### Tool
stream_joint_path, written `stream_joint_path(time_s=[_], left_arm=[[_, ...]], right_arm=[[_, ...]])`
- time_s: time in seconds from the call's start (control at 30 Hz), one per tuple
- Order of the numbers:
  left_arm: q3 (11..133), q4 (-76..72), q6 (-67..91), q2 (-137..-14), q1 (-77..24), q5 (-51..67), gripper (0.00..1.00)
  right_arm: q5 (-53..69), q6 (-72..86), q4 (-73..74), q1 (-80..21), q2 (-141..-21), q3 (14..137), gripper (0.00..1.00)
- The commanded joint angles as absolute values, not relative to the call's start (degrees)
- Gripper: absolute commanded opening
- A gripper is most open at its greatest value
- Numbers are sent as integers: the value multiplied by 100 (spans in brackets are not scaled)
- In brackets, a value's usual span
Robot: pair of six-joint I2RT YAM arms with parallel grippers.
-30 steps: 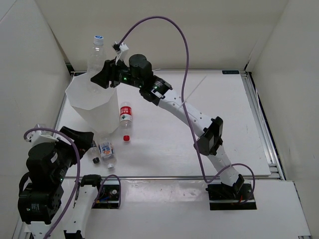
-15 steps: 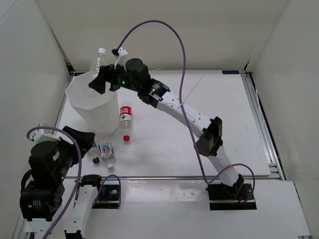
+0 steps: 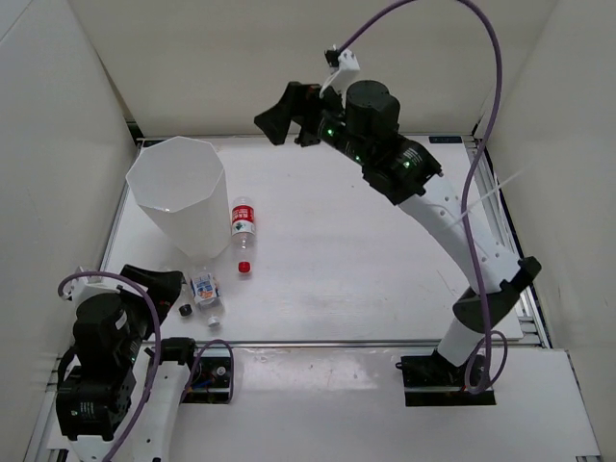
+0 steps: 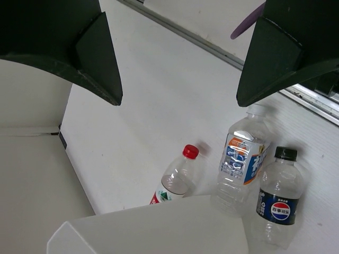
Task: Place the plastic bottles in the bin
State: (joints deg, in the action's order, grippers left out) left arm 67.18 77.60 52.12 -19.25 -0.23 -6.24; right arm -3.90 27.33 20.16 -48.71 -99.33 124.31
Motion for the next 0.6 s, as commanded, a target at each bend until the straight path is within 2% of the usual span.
stream_joint_path(time_s=[0.0,0.07,0.13,0.17,0.2,0.23,0.33,0.4,0.57], left_arm=[[6565,7726,5431,-1890,-53,-729,100],[6486,7726,5493,-1837,-53,-668,100],[6425,7726,5554,-1837,-53,-668,100],[6425,7726,5555,-1837,-53,-668,100],[6425,7726,5555,-1837,-53,-668,100],[6425,7726,5555,-1837,-53,-668,100],[6425,7848,5607,-1837,-53,-668,100],[6425,7927,5660,-1776,-53,-668,100],[6372,8060,5835,-1661,-53,-773,100]], right_arm=[[-301,3003,2522,-4694,-9774,11438,100],[252,3277,2688,-4405,-9773,10760,100],[1175,3427,2689,-4246,-9974,10321,92],[1482,3506,2977,-4080,-10106,10179,98],[1781,3576,3093,-4000,-10377,10178,99],[2358,3629,3094,-3886,-10493,10065,99],[2925,4042,2972,-3832,-10906,9660,99],[3442,4218,2360,-3832,-11108,9249,99],[3866,4605,1987,-4007,-11917,9325,99]])
